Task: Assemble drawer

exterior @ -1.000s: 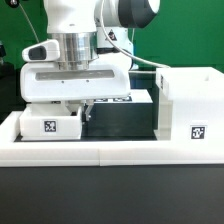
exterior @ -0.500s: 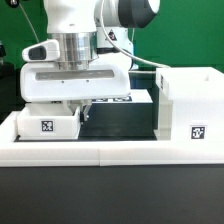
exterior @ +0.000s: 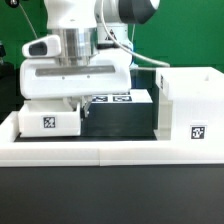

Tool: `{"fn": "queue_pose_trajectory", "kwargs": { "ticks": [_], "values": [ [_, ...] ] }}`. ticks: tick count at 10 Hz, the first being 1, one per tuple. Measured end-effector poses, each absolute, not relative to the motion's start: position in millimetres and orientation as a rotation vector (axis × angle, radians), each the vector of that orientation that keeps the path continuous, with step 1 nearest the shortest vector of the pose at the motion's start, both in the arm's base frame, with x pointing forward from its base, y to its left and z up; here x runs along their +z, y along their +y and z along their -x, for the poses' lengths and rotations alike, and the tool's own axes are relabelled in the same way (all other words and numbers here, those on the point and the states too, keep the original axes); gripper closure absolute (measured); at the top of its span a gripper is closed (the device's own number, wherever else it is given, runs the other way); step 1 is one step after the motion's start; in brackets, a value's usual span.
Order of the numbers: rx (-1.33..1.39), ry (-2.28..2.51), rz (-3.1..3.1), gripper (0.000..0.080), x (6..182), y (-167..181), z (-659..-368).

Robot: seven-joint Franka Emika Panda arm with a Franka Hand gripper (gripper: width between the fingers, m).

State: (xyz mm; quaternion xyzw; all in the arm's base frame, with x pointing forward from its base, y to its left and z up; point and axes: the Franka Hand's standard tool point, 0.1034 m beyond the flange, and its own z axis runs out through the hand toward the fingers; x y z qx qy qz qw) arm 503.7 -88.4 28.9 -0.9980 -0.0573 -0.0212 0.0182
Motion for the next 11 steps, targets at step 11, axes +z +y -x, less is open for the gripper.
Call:
{"fn": "queue_pose_trajectory", "kwargs": {
  "ticks": [11],
  "values": [
    [-0.067,-1.092,2.954,0.0757,28.7,-72.4,-510.3]
  ]
}}
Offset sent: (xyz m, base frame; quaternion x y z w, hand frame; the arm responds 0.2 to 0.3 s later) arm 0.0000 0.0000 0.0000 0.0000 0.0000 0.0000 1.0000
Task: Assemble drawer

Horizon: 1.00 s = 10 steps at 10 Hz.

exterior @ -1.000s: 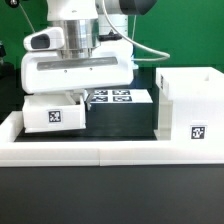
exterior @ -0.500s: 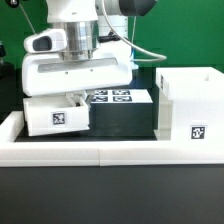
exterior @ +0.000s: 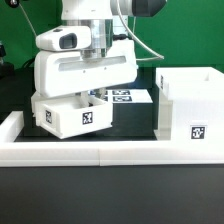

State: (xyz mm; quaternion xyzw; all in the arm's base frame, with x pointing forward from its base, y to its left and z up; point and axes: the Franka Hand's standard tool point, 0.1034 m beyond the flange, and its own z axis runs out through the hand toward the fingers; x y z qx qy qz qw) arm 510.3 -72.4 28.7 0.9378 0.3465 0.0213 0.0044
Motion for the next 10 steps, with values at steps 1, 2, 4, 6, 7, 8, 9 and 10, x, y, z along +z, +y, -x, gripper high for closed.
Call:
{"fn": "queue_pose_trajectory", "kwargs": {
  "ticks": [1,2,4,6,7,8,9,10],
  "values": [
    [0.062,1.156,-2.907,0.0757,28.5,-73.2,-510.1],
    [0.057,1.238,-2.869,0.0757,28.2,-74.5,-509.8],
    [0.029,1.477,-2.745,0.0757,28.4,-74.3,-510.1],
    [-0.018,1.697,-2.617,0.0757,29.3,-70.1,-511.9],
    [-0.033,1.821,-2.524,0.0757,29.2,-69.3,-512.2],
    [-0.035,1.836,-2.512,0.0757,29.1,-71.2,-511.8],
    [-0.035,1.819,-2.525,0.0757,29.0,-71.2,-511.7],
    [-0.035,1.819,-2.525,0.0757,29.0,-71.3,-511.7]
  ]
}}
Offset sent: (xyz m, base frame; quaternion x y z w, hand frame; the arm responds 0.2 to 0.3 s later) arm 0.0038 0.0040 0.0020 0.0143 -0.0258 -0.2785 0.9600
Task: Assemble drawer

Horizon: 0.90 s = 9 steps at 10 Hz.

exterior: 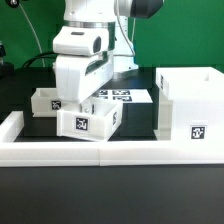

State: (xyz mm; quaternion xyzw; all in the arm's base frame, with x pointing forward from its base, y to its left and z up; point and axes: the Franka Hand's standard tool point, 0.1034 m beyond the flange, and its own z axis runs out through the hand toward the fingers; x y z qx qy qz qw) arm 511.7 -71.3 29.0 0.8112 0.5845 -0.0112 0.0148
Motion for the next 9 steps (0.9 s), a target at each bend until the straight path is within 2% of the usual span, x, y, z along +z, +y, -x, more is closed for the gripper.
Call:
{"fn": "queue_pose_trajectory", "kwargs": {
  "ticks": [2,6,9],
  "values": [
    [-0.038,1.826,-2.523,0.0757,27.4,-69.8,-510.9],
    [-0.083,1.911,-2.493,0.0757,30.3,-35.3,-516.3],
    [-0.082,1.917,-2.488,0.0757,30.3,-38.3,-516.3]
  ]
}}
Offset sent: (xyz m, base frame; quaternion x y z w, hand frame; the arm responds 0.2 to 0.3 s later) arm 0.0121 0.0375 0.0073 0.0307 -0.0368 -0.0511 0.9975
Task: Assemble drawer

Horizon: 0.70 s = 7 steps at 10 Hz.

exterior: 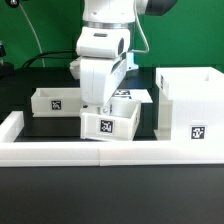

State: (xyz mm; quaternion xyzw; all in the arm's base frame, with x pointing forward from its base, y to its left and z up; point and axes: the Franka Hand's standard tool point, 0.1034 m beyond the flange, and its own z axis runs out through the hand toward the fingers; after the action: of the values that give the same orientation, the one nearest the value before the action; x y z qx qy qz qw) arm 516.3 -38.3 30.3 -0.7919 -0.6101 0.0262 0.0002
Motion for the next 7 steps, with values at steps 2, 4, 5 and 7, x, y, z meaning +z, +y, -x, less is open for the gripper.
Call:
{"fn": "queue_pose_trajectory", "kwargs": {
  "ticks": [2,4,5,7],
  "values": [
    [0.085,-1.955,2.454,0.0757,28.6,-37.3,-515.5],
    [0.068,-2.03,2.393,0.0757,30.9,-28.4,-521.0],
    [0.07,-2.014,2.406,0.0757,30.3,-29.4,-520.3],
    [0.071,-2.013,2.407,0.0757,30.2,-30.2,-520.1]
  ]
}}
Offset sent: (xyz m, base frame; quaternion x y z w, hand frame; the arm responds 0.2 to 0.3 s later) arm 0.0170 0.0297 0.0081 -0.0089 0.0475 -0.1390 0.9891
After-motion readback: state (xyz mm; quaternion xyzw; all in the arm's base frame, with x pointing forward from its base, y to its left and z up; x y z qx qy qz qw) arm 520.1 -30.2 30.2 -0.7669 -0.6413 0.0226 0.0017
